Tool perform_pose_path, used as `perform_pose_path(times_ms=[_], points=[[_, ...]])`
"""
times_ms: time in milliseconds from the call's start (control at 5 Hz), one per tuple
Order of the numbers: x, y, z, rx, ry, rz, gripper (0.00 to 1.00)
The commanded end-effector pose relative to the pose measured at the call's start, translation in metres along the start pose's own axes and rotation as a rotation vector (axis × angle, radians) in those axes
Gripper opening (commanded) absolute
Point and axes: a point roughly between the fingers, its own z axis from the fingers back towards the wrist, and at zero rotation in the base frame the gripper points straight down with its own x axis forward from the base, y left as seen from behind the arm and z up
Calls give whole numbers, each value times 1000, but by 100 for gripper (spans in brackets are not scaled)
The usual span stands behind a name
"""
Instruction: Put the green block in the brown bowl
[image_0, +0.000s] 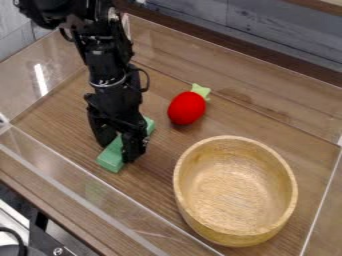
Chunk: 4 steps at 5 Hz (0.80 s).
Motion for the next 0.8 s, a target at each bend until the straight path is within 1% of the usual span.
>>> perform_pose_path(times_ms=[0, 200, 400, 600], points=[[4, 4, 2, 4, -20, 11, 0], [5, 5, 3, -2, -19, 18, 0], [8, 5, 12, -10, -22, 31, 0], [15, 8, 27, -15, -45, 57, 0]])
